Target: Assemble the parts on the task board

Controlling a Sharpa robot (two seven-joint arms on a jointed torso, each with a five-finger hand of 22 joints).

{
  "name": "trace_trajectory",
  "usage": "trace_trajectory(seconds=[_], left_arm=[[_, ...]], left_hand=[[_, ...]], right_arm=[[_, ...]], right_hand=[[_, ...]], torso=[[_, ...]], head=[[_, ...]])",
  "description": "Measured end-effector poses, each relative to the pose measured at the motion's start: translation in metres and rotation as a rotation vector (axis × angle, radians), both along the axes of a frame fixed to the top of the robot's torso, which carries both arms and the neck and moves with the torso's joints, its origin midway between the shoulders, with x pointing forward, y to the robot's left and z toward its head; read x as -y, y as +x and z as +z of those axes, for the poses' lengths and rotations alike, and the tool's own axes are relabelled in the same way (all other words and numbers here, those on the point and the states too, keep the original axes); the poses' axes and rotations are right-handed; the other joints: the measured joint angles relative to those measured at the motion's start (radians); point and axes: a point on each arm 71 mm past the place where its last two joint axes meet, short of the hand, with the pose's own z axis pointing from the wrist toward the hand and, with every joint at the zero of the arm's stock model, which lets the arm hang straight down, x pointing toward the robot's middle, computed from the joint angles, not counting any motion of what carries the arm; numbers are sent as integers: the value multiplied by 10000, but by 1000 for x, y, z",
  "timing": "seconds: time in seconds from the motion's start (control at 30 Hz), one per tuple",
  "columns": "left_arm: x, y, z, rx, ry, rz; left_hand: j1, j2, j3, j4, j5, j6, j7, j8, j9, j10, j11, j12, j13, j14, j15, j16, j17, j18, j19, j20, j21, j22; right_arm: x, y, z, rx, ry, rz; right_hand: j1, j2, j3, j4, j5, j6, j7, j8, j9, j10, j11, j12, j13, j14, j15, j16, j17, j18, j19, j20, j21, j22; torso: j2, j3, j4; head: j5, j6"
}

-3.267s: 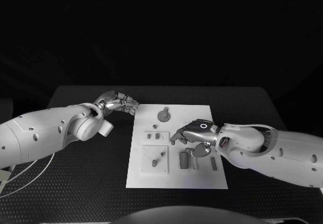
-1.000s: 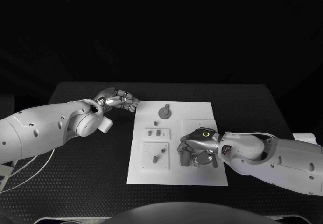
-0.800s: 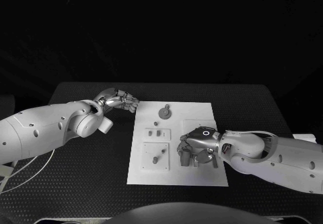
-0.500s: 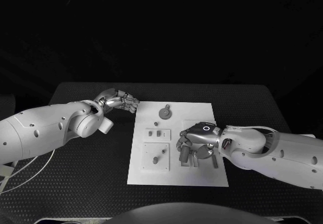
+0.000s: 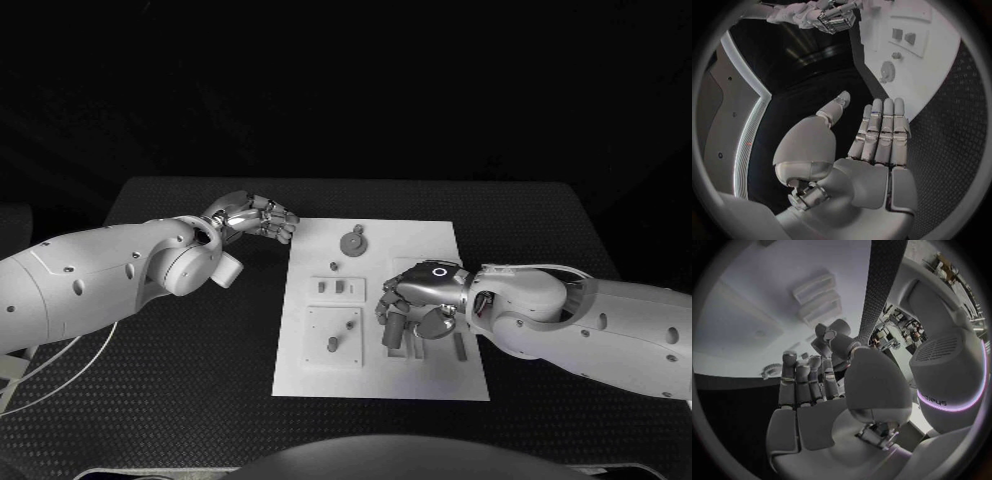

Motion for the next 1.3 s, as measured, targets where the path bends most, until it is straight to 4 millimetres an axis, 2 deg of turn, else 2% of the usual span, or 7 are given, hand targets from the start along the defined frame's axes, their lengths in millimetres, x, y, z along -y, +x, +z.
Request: trace_trajectory(seconds=[0.73, 0.97, 1.3], left_arm=[[1, 0, -1, -60, 8, -41], [1, 0, -1, -73, 6, -51], [1, 0, -2, -98, 5, -58]], left_hand=[[0, 0, 0, 0, 0, -35, 35, 0, 1, -36, 36, 0, -19, 0, 0, 0, 1, 0, 0, 0, 0, 7], [0, 0, 0, 0, 0, -35, 35, 0, 2, -36, 35, 0, -18, 0, 0, 0, -9, 0, 0, 0, 0, 7], [0, 0, 0, 0, 0, -60, 10, 0, 3, -35, 35, 0, -28, 0, 0, 0, -9, 0, 0, 0, 0, 6]], right_arm=[[-8, -7, -7, -976, -775, 337], [-3, -1, -11, -804, -1017, 189], [-7, -1, -19, -492, -1190, 286]], right_hand=[[-16, 12, 17, 13, 0, 20, -20, 0, -28, -1, 1, -1, -75, -1, 1, 0, -65, -1, -2, 2, 0, 7], [-19, 14, 28, 2, 0, 12, -12, 0, -28, 0, 1, -1, -92, -1, 1, 0, -75, -2, -2, 3, 0, 6], [-69, 63, 28, 1, 0, -5, 5, 0, -56, -1, 1, -1, -106, -1, 1, -1, -87, -3, -3, 3, -1, 5]], torso=[[-1, 0, -6], [-1, 1, -6], [4, 7, 4]], head=[[-35, -53], [-53, -43], [-42, -51]])
